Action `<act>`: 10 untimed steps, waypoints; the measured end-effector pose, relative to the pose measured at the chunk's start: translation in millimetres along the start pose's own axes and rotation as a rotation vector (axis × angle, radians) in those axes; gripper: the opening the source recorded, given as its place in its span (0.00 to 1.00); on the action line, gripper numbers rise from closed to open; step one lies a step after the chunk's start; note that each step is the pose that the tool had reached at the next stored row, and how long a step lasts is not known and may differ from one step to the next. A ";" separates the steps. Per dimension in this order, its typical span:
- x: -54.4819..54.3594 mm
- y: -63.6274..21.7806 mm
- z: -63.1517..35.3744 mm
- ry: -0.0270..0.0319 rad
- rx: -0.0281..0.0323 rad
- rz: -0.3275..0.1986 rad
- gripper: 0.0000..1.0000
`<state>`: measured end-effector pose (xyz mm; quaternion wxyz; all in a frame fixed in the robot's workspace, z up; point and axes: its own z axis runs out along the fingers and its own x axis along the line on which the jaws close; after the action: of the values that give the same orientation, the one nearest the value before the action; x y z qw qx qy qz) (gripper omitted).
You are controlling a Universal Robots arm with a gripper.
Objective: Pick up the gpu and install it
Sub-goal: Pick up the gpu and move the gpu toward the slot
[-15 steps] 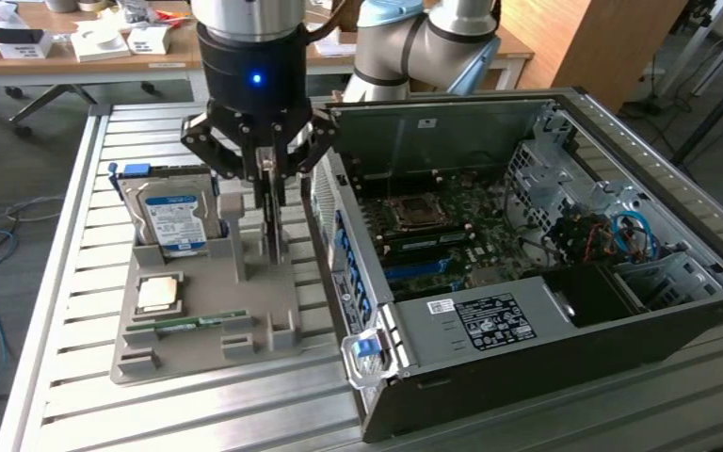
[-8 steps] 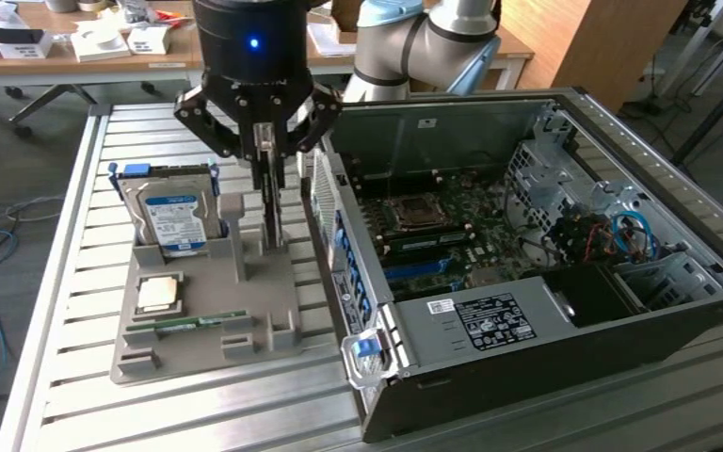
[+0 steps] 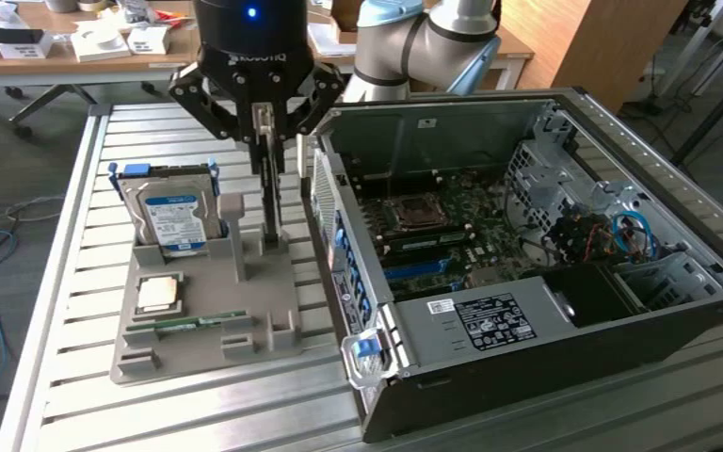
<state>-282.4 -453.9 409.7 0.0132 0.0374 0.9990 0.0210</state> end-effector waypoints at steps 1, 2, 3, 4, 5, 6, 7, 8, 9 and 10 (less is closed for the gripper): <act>-0.1 0.1 -2.5 0.0001 0.0001 0.000 0.26; -0.1 0.2 -4.8 0.0001 0.0001 0.000 0.26; -0.2 0.3 -7.0 0.0000 0.0000 0.000 0.26; -0.2 0.4 -9.2 0.0000 0.0000 0.000 0.26; -0.3 0.5 -11.3 0.0000 0.0000 0.000 0.26; -0.3 0.6 -13.2 0.0000 0.0000 0.000 0.26; -0.4 0.7 -15.2 0.0001 0.0000 0.000 0.26; -0.4 0.7 -16.6 0.0000 0.0000 0.000 0.26; -0.4 0.7 -17.4 0.0000 0.0000 0.000 0.26; -0.4 0.7 -17.4 -0.0001 -0.0001 0.000 0.26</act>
<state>-282.4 -453.9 427.2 0.0132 0.0374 0.9990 0.0210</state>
